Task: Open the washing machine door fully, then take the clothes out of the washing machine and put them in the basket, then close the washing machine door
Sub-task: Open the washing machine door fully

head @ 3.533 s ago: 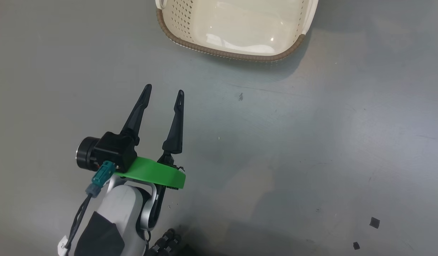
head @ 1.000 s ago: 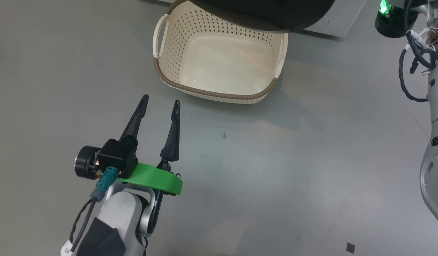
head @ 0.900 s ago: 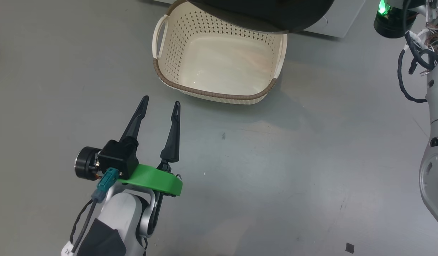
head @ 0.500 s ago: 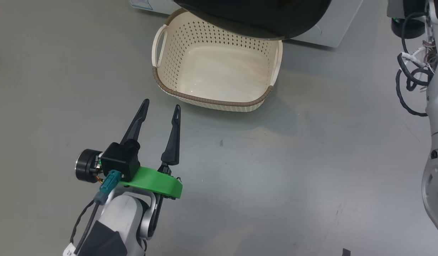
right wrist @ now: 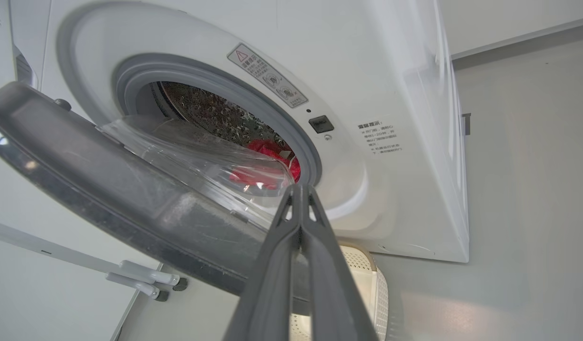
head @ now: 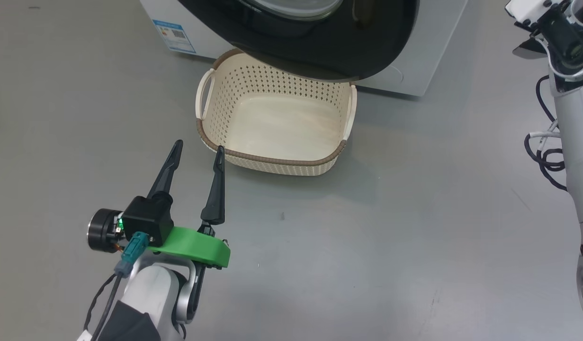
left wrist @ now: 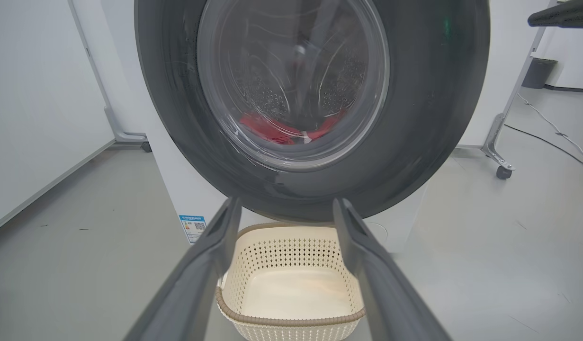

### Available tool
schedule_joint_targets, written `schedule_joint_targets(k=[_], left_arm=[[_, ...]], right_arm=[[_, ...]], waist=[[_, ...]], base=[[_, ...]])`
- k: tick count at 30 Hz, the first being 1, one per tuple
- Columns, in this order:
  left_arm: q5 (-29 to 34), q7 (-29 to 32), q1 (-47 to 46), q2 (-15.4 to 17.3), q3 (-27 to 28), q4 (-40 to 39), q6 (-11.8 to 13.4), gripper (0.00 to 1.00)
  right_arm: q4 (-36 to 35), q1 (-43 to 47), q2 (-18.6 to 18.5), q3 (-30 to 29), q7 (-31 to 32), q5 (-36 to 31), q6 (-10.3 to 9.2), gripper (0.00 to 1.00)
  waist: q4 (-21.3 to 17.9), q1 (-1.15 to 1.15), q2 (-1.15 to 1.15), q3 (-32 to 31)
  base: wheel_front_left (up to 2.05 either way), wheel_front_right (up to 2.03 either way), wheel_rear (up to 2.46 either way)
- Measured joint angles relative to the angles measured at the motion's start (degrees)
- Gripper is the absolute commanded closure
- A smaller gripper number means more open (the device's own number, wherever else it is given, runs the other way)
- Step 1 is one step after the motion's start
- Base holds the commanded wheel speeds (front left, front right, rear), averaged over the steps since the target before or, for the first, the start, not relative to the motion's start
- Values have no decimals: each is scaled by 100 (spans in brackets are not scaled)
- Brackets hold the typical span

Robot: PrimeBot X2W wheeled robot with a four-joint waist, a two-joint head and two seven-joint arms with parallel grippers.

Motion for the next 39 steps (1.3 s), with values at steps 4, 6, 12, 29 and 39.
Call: schedule_joint_targets(k=[4, 6, 12, 29, 39], left_arm=[[13, 0, 37, 2, 114, -4, 0, 0], [15, 0, 54, 2, 177, -14, 1, 0], [64, 0, 116, 4, 355, -42, 1, 0], [246, 0, 385, 10, 775, -41, 1, 0], [298, 0, 531, 12, 836, -42, 1, 0]], right_arm=[[-558, 297, -113, 388, -487, -289, -5, 100], [-813, 459, -124, 599, -744, -412, -5, 100], [-1195, 1162, -342, 1010, -1543, -870, -5, 100], [-1230, 3015, -376, 846, -3552, -1623, -300, 100], [-1528, 3660, -258, 758, -3686, -1838, -646, 0]], waist=[[-121, 0, 0, -145], [-190, 0, 0, -207], [-410, 0, 0, -362], [-907, 0, 0, -736], [-1052, 0, 0, -864]], base=[[0, 0, 0], [0, 0, 0], [0, 0, 0], [0, 0, 0], [0, 0, 0]])
